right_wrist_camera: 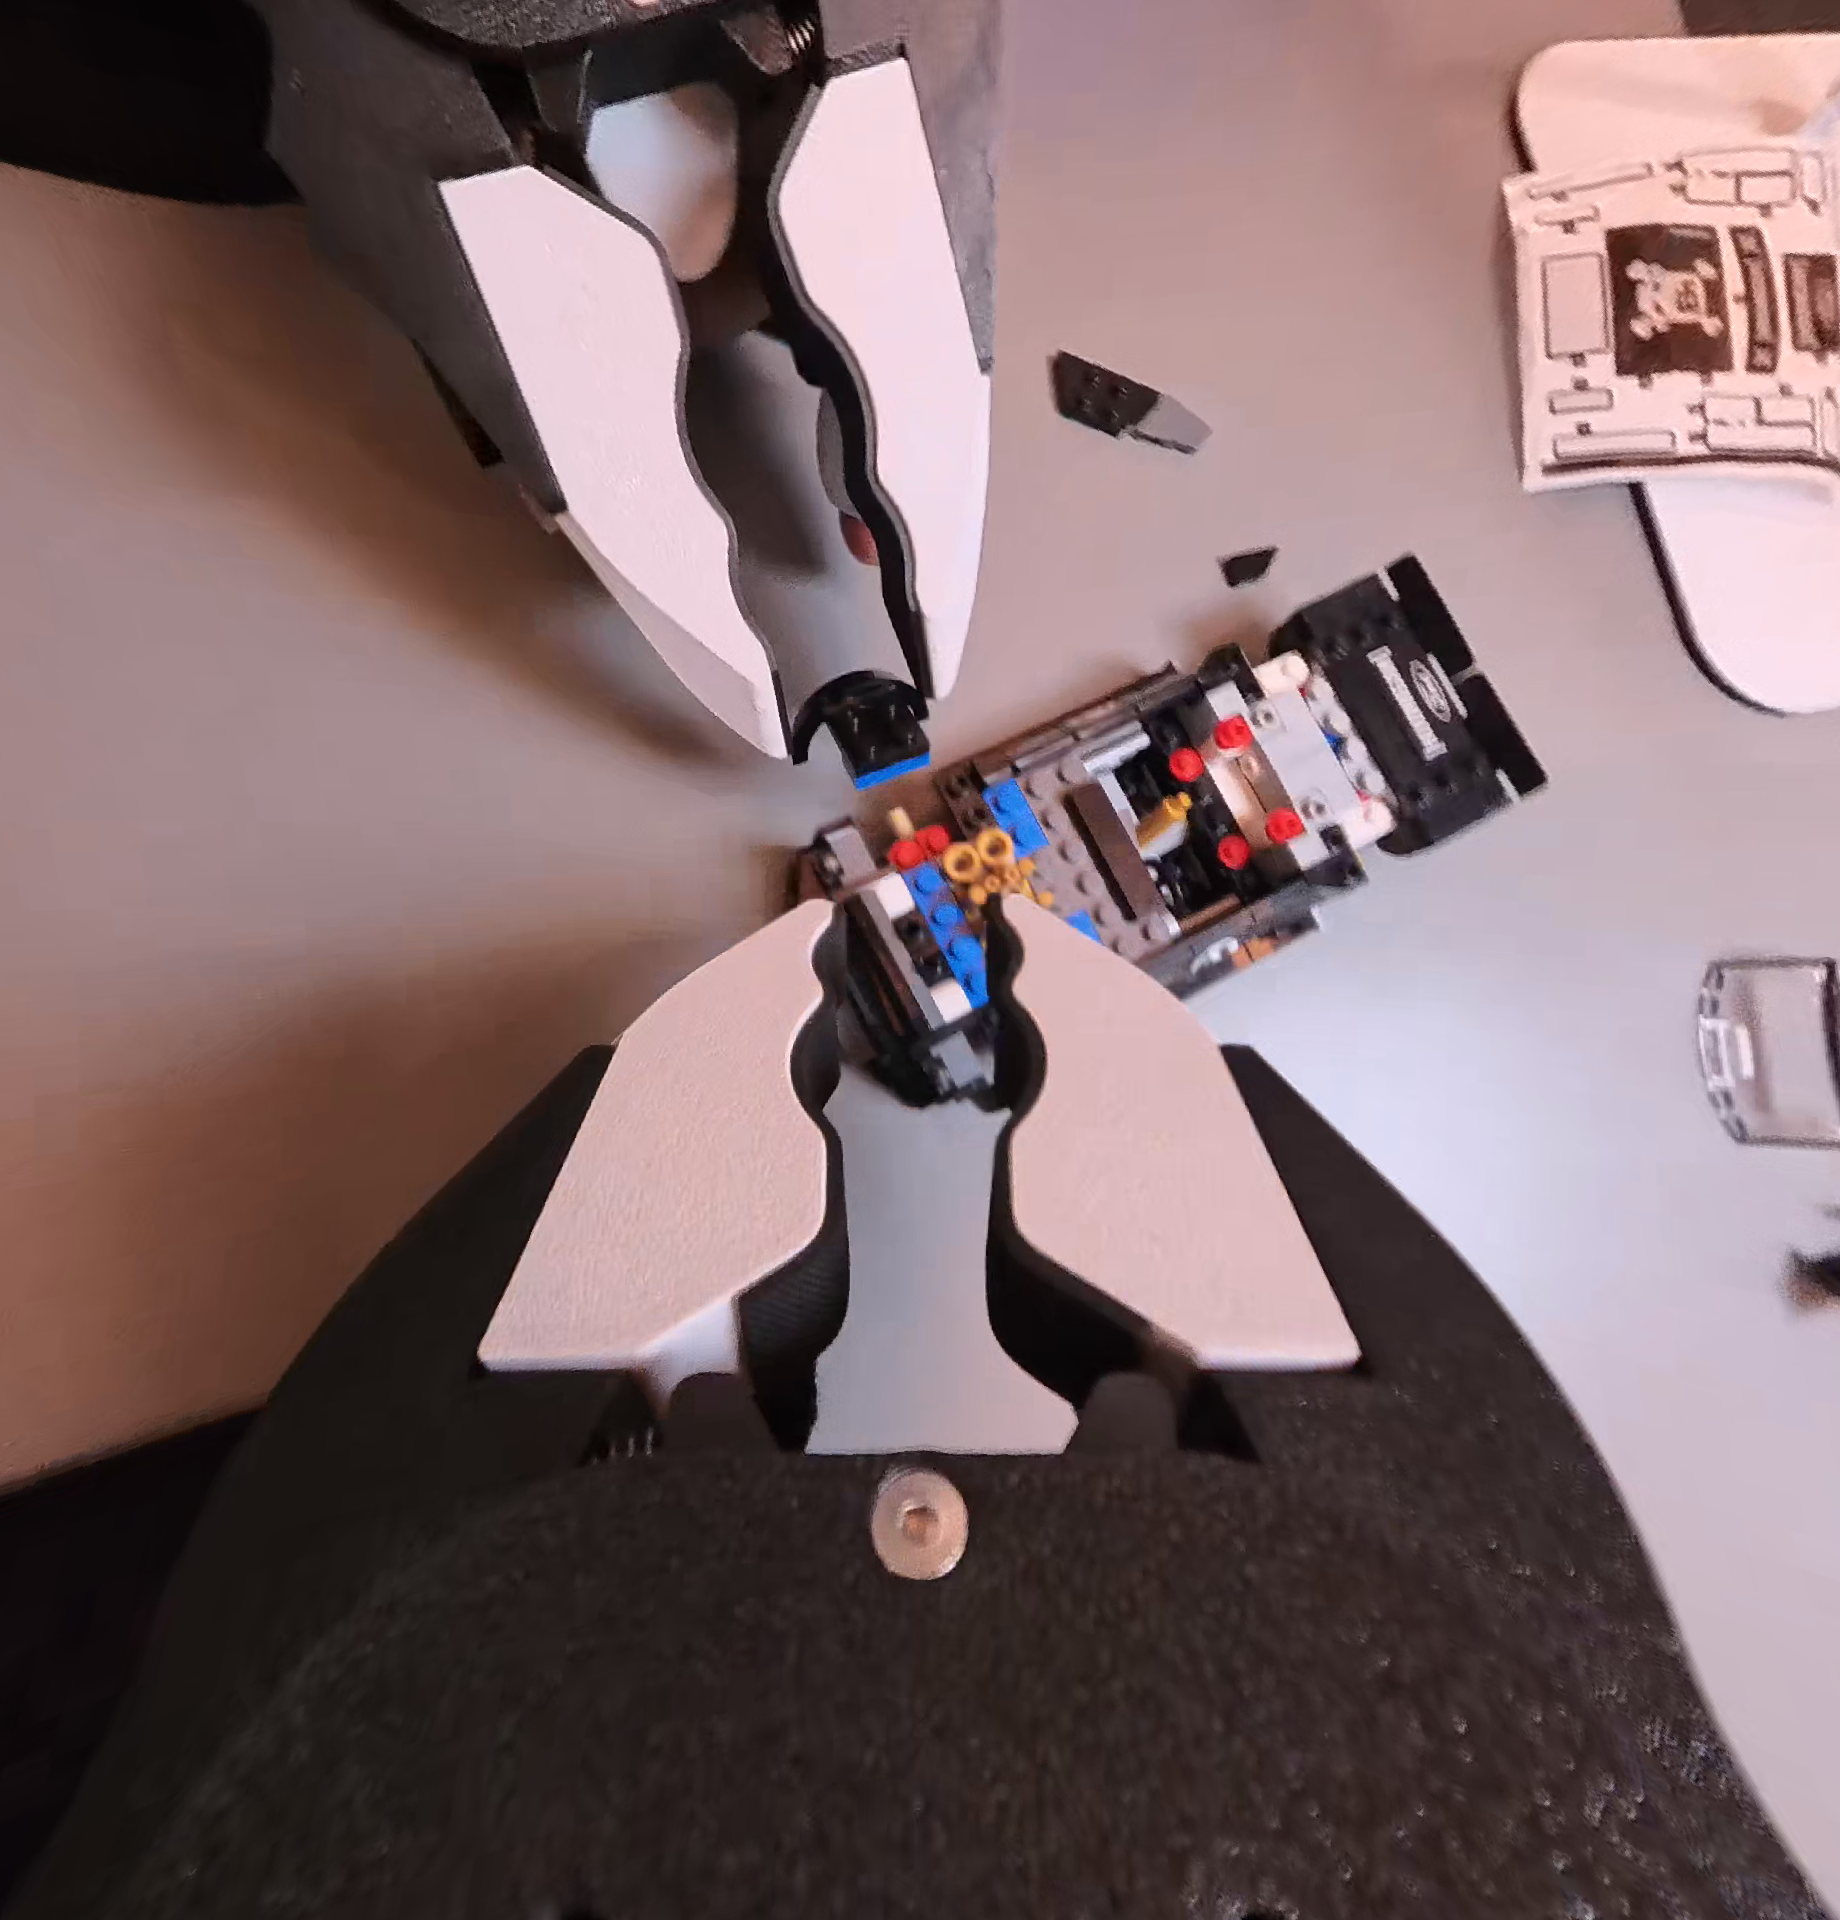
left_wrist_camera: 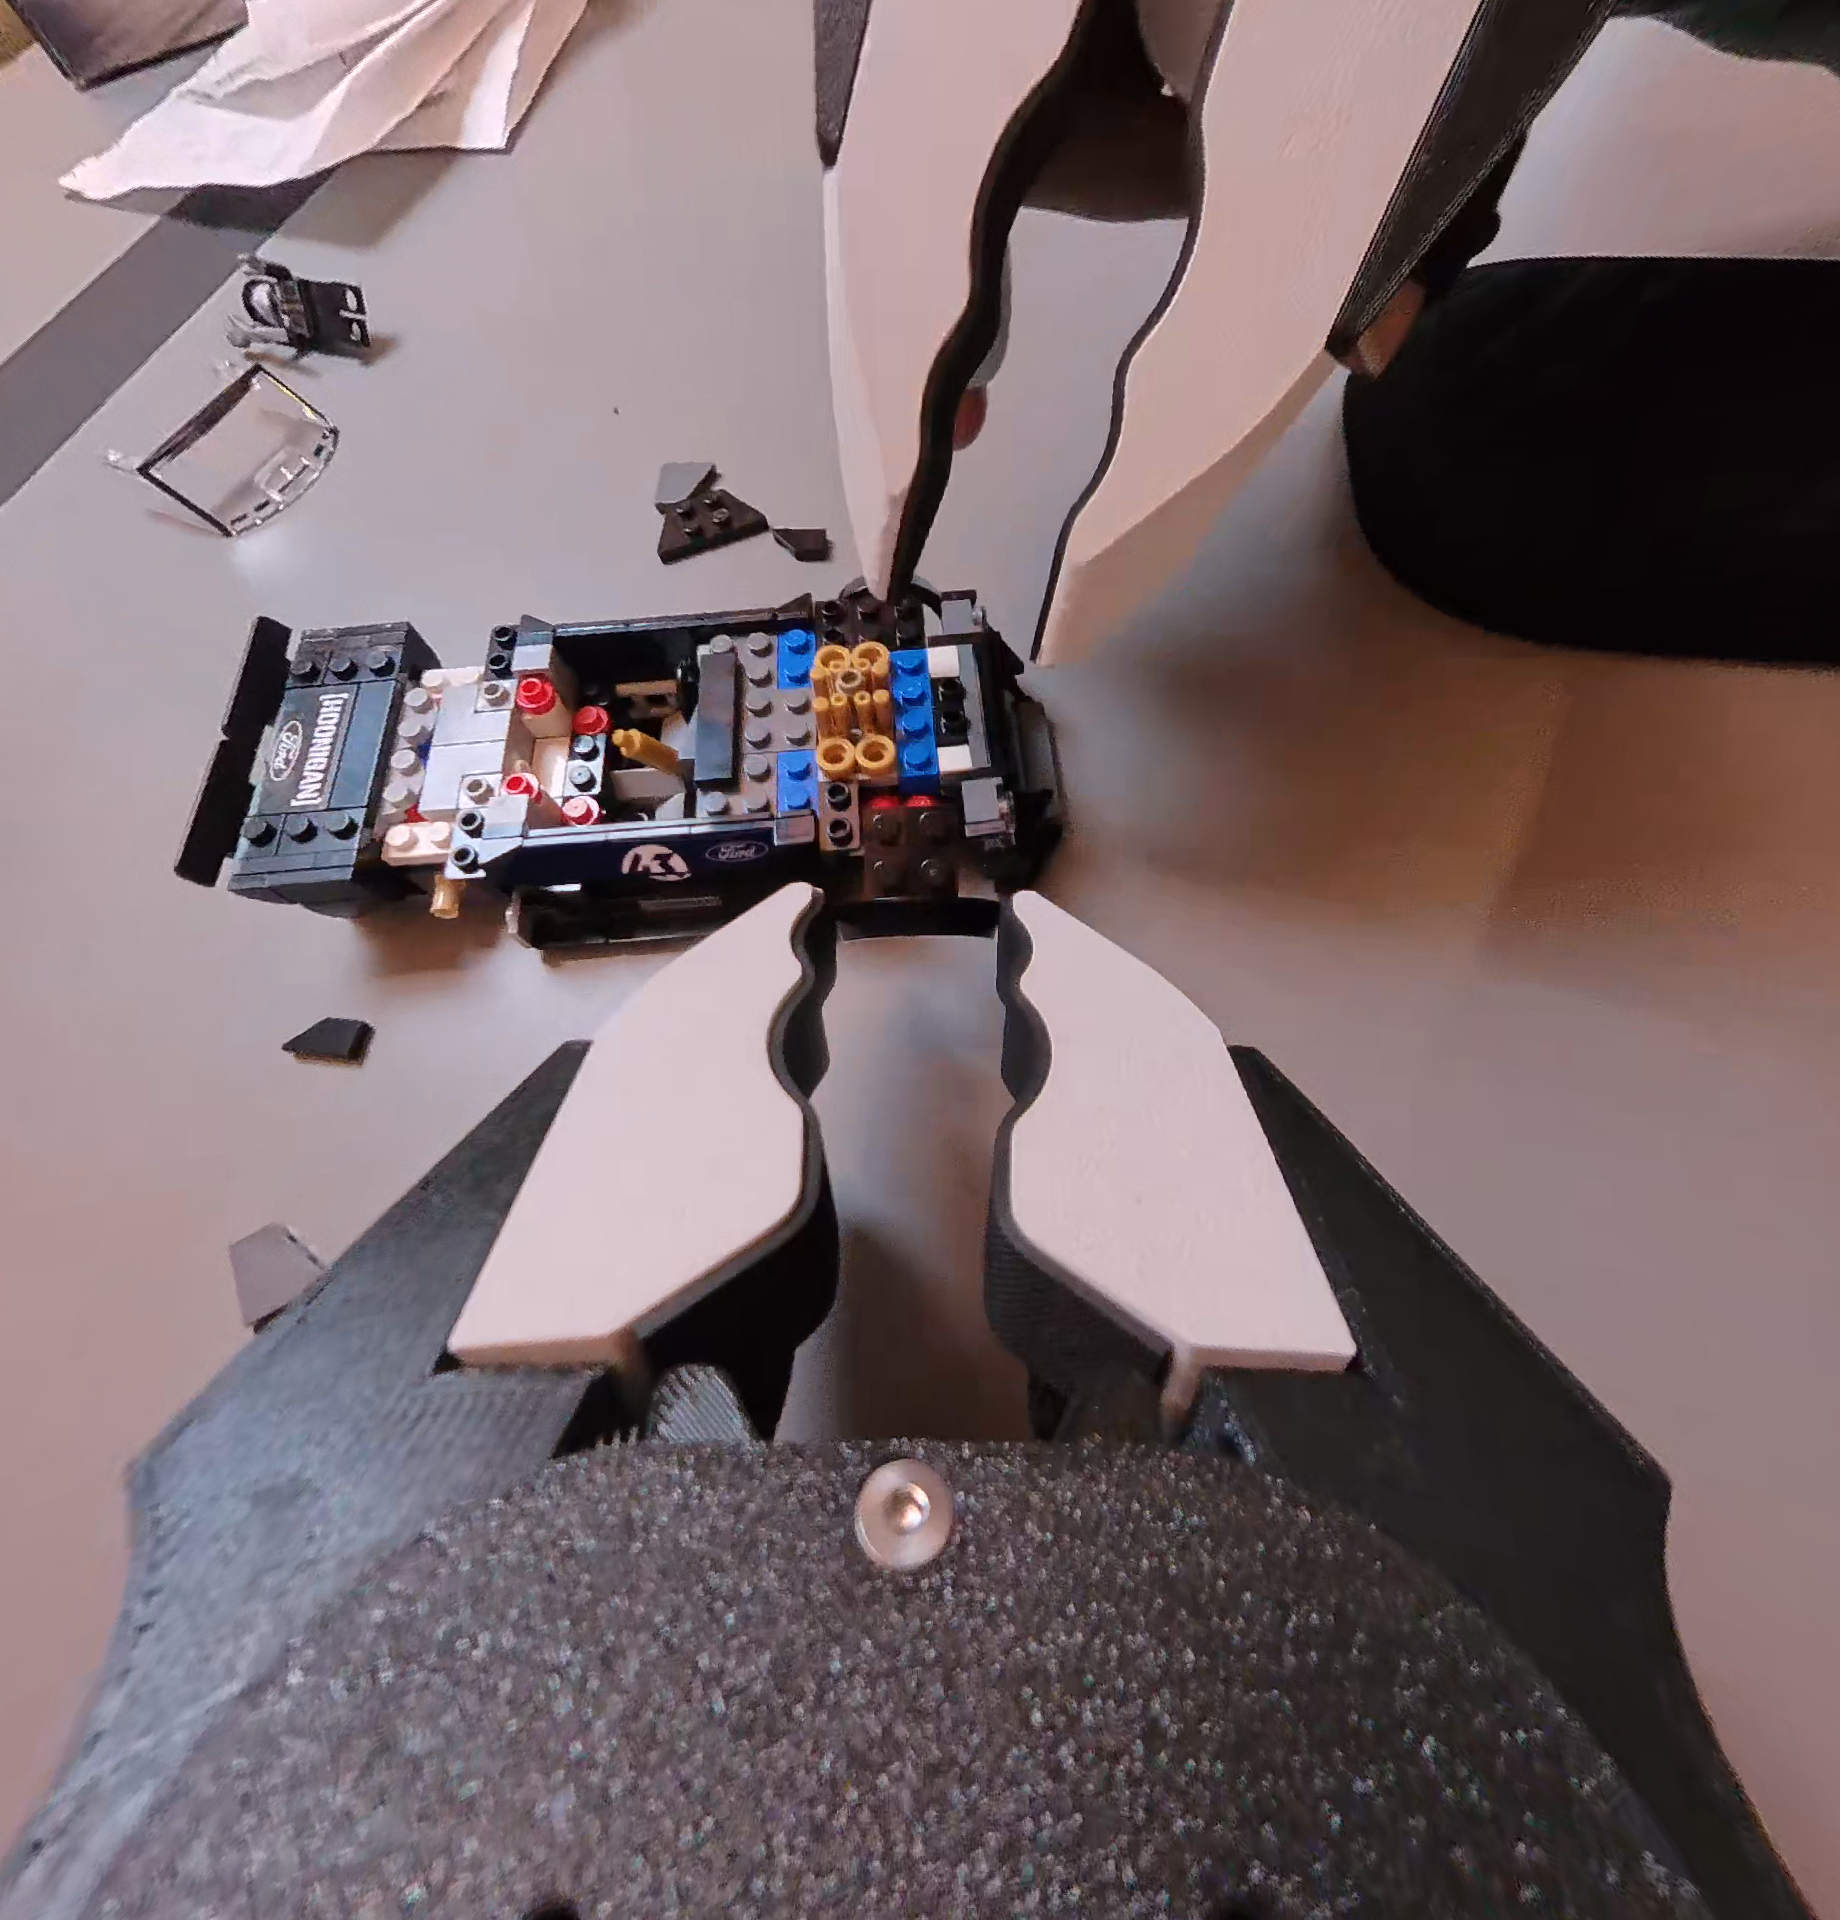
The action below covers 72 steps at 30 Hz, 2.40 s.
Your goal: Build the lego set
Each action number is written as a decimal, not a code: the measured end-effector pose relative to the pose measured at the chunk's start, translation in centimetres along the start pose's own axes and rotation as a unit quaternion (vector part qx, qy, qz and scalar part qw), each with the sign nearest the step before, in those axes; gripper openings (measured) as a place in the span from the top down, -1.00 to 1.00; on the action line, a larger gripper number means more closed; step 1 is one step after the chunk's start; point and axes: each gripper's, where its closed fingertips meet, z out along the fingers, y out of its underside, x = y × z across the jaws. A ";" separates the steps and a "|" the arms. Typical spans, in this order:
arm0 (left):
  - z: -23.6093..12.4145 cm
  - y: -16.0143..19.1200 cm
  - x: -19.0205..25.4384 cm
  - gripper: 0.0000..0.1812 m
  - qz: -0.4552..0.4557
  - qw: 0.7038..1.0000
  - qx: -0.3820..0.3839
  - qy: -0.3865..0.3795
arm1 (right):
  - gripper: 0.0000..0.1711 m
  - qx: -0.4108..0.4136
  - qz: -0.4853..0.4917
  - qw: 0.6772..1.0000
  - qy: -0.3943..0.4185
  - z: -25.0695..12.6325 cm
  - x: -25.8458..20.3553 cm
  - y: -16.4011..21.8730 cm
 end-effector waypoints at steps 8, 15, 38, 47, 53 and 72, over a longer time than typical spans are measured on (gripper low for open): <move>1.1 0.2 -0.1 0.67 0.021 0.998 -0.055 -0.018 | 0.82 0.036 0.030 0.999 0.017 -0.2 0.4 0.7; 1.5 -0.1 0.1 0.67 0.034 0.995 -0.089 -0.023 | 0.96 0.038 0.023 0.999 0.023 0.7 0.9 0.1; 1.9 0.5 -0.3 0.67 0.003 0.990 -0.137 -0.023 | 0.92 0.016 0.070 0.997 -0.010 -0.1 2.4 4.0; 1.5 0.1 -0.3 0.67 0.031 0.991 -0.127 -0.020 | 0.91 0.035 0.051 0.998 0.002 -0.6 2.0 2.2; 0.4 -1.0 0.0 0.67 0.059 0.994 -0.087 -0.039 | 0.84 0.076 0.057 0.995 -0.016 -0.1 0.2 -0.8; -1.9 -4.2 1.7 0.58 0.129 0.989 0.006 -0.079 | 0.80 0.202 0.217 0.940 -0.167 -1.6 -2.0 -3.9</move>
